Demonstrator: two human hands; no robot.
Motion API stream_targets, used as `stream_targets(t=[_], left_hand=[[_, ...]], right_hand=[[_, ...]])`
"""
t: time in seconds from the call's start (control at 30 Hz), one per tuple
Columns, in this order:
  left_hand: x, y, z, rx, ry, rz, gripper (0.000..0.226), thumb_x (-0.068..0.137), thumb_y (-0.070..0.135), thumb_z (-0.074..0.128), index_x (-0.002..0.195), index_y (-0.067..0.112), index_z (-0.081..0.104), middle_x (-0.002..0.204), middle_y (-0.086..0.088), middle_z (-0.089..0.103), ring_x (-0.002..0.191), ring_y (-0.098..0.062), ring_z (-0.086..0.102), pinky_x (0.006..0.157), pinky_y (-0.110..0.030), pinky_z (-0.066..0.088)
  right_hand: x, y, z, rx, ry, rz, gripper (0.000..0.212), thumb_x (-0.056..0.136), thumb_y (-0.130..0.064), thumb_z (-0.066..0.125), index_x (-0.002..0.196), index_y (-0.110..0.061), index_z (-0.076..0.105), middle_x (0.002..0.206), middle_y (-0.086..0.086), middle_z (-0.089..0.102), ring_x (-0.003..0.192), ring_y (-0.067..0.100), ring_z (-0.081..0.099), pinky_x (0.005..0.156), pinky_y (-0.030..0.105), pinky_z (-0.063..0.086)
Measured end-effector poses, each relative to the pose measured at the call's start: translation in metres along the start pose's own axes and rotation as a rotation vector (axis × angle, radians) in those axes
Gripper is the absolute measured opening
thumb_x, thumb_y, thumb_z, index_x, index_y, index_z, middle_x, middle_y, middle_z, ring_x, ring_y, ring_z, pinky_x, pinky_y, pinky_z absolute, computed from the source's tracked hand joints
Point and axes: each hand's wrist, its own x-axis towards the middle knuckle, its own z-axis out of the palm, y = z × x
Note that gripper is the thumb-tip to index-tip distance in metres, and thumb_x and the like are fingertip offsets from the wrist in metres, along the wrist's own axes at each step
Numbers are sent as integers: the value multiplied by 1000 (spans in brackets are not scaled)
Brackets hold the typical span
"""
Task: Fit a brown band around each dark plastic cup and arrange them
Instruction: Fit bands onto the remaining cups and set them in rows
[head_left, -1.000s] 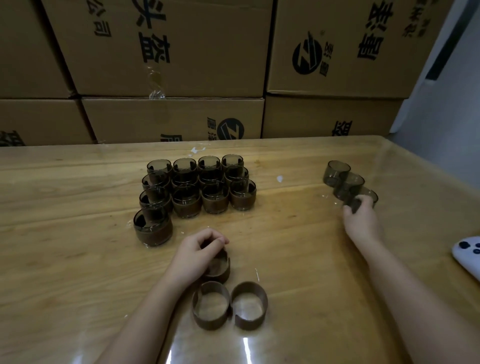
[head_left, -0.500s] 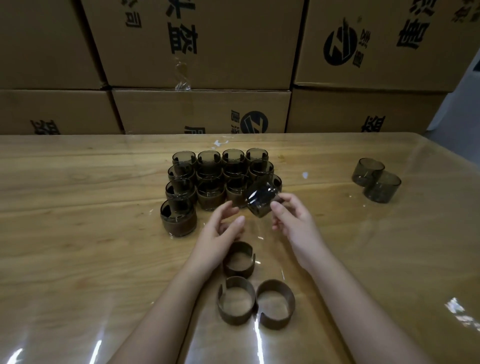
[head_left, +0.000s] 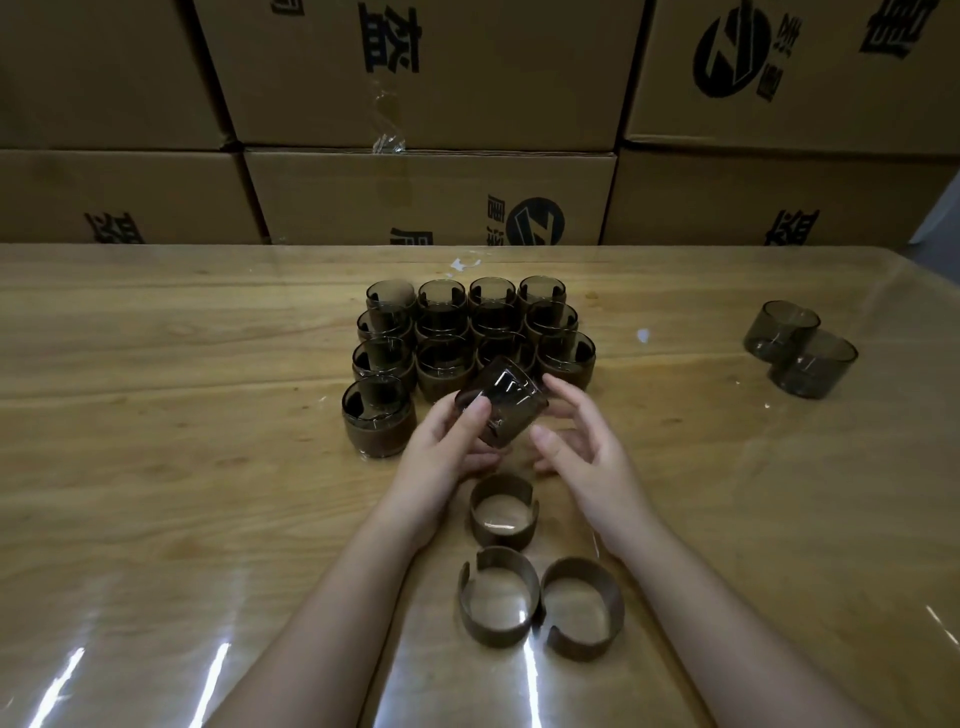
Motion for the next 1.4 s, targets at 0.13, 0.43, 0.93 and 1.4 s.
stream_targets(t=[0.13, 0.43, 0.93, 1.4], left_hand=[[3, 0, 3, -14, -30, -43, 52, 81, 55, 46, 113, 16, 61, 100, -5, 75, 90, -25, 72, 72, -25, 57], [3, -1, 0, 80, -97, -55, 56, 80, 55, 49, 114, 12, 62, 96, -11, 75, 91, -23, 72, 78, -27, 57], [3, 0, -1, -25, 10, -33, 54, 80, 49, 54, 116, 9, 62, 104, -9, 74, 97, -23, 71, 75, -24, 57], [3, -8, 7, 172, 206, 78, 20, 91, 25, 62, 110, 20, 62, 102, -7, 69, 93, -17, 69, 79, -33, 59]], right_hand=[[-1, -1, 0, -68, -22, -98, 41, 98, -15, 52, 132, -37, 47, 145, -13, 46, 126, 8, 51, 106, 35, 44], [3, 4, -3, -36, -61, -9, 44, 91, -32, 50, 134, -33, 50, 142, -4, 52, 132, 14, 48, 111, 48, 38], [6, 11, -4, -87, -92, 27, 51, 88, -40, 55, 137, -42, 46, 137, -18, 54, 129, 0, 47, 109, 39, 41], [2, 4, -4, -81, -108, 7, 47, 90, -35, 52, 137, -34, 51, 138, -8, 56, 127, 6, 51, 109, 36, 41]])
